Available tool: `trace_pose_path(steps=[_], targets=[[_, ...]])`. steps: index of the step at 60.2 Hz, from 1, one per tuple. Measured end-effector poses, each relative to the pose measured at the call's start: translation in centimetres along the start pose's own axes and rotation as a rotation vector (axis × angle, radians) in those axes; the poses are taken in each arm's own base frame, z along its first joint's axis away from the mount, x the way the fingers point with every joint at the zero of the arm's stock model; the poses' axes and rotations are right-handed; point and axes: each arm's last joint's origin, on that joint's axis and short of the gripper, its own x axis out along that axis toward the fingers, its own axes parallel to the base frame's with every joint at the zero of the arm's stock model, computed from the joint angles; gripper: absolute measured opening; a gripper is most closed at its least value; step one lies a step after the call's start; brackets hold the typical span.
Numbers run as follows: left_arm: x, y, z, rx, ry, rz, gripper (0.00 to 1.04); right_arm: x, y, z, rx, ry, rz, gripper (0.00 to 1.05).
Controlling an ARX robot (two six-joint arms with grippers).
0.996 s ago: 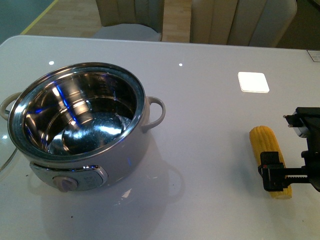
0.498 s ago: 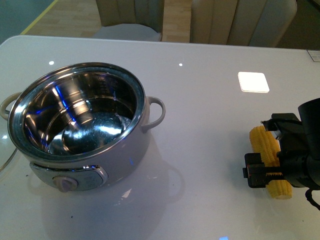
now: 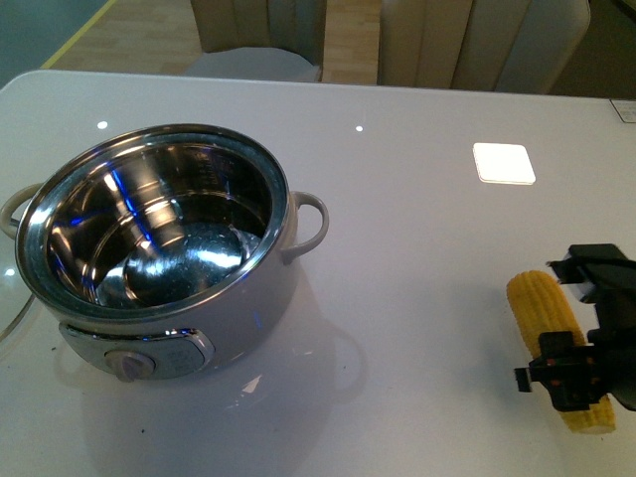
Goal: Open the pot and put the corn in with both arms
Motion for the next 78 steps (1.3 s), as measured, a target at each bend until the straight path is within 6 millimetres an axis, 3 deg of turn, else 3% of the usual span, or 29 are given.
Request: trace_pose_path(steps=[18,25,34,49,61,78], targets=[[0.0,0.0,0.0,0.000,0.000,0.000,0.98,-8.6,-0.2,3.0,0.028,-0.166,0.119,0.40],[0.0,0.0,0.0,0.000,0.000,0.000,0.98,-12.4,0.7,5.4,0.030,-0.283,0.170,0.38],[0.0,0.0,0.0,0.000,0.000,0.000,0.98,-15.1,2.6,8.0,0.025,-0.382,0.235,0.38],[0.0,0.0,0.0,0.000,0.000,0.000,0.98,-15.7,8.3,11.2,-0.011,-0.409,0.383,0.39],[0.0,0.0,0.0,0.000,0.000,0.000,0.98,-14.3,12.5,12.9,-0.022,-0.371,0.460,0.41],[0.0,0.0,0.0,0.000,0.000,0.000,0.98,-12.2,16.7,15.4,0.018,-0.328,0.531,0.40]])
